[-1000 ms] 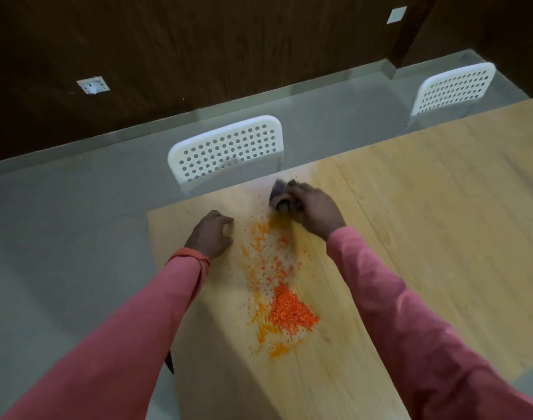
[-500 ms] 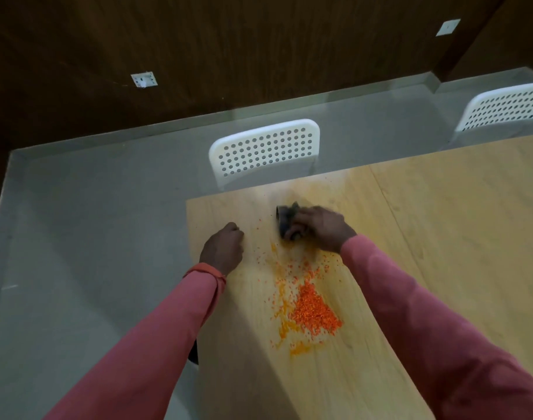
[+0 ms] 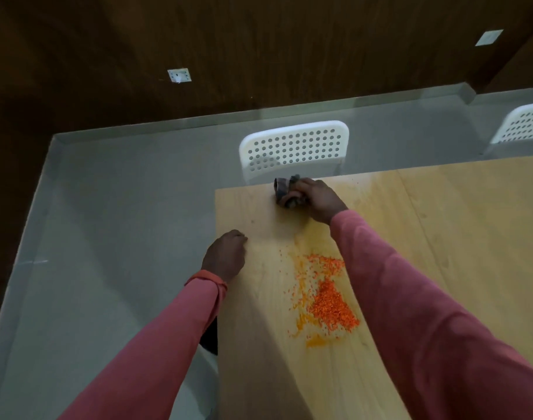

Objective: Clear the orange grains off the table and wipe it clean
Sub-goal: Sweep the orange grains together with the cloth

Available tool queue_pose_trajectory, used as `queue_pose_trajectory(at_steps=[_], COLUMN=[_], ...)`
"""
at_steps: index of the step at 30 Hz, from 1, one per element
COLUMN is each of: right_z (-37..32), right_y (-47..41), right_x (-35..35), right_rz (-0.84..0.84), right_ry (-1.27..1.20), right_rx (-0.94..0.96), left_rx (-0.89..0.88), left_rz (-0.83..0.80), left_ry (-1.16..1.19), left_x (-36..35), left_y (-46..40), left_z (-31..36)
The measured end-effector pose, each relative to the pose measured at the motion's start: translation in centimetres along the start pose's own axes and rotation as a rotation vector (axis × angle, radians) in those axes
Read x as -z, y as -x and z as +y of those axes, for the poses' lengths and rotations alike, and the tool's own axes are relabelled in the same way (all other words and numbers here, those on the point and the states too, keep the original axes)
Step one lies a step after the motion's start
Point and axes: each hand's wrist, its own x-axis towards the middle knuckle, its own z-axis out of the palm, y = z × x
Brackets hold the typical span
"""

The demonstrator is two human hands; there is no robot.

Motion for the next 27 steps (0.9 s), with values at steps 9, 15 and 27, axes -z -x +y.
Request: queue_pose_trajectory(at_steps=[9, 15, 27], right_z=[-2.3, -2.5, -7.9], right_y=[5.6, 9.4, 1.4], right_x=[-2.4, -1.5, -6.0], right_rz=[-0.165, -0.397, -0.15], right_ry=[0.152, 0.023, 0.106], right_rx=[0.139, 0.181, 0.165], left_rx=[0.074, 0.046, -0.008], left_rz=[-0.026, -0.062, -0.147], left_ry=[0.057, 0.042, 0.077], left_x=[-0.3, -0.3, 0.7], left_y=[1.9, 1.9, 2.2], left_z=[-1.8, -2.7, -3.9])
